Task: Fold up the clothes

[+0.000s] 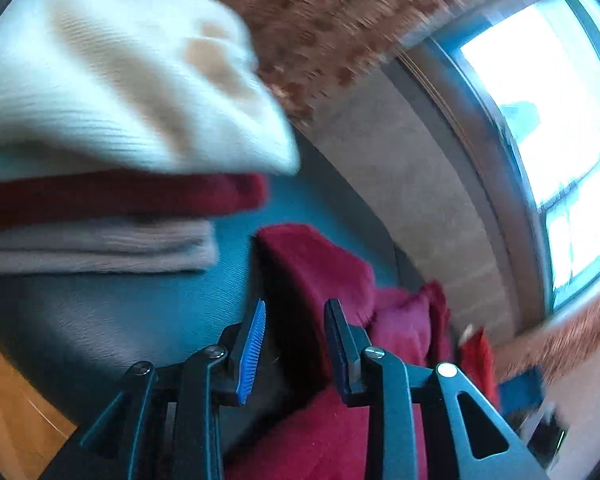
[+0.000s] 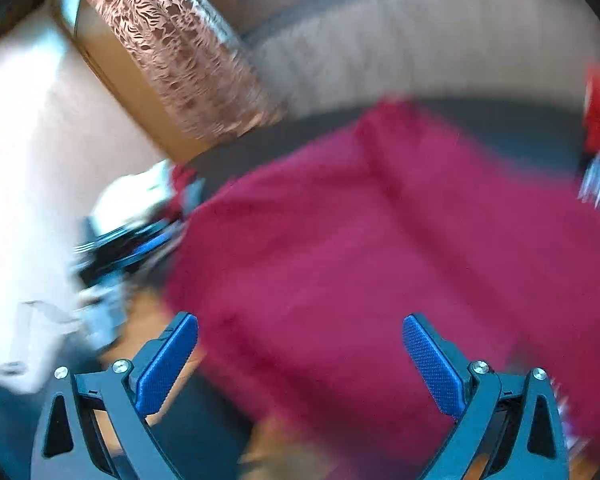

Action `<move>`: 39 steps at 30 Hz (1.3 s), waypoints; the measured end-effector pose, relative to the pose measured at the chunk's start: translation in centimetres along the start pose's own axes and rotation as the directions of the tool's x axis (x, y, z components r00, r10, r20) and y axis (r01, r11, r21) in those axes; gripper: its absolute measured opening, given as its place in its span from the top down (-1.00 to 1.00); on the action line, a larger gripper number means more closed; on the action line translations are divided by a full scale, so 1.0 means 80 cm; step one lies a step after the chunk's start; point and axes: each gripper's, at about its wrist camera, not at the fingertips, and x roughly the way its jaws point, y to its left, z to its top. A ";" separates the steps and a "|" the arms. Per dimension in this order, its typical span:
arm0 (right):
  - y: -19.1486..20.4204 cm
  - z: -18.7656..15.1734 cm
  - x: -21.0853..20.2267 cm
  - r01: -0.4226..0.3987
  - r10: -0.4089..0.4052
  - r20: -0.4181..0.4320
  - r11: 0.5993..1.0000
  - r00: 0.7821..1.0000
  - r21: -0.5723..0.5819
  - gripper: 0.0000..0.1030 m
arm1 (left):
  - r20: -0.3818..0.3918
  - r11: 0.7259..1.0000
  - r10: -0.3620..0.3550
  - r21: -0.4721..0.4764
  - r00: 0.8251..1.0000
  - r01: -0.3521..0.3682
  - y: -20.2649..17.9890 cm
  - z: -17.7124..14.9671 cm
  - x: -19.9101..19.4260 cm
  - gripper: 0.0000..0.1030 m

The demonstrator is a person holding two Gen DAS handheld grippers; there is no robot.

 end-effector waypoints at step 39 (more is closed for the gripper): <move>-0.164 0.119 -0.001 0.391 -0.409 0.217 0.912 0.886 0.121 -0.57 | -0.135 0.690 0.147 0.724 0.980 -0.004 -0.259 0.067 0.192 -0.07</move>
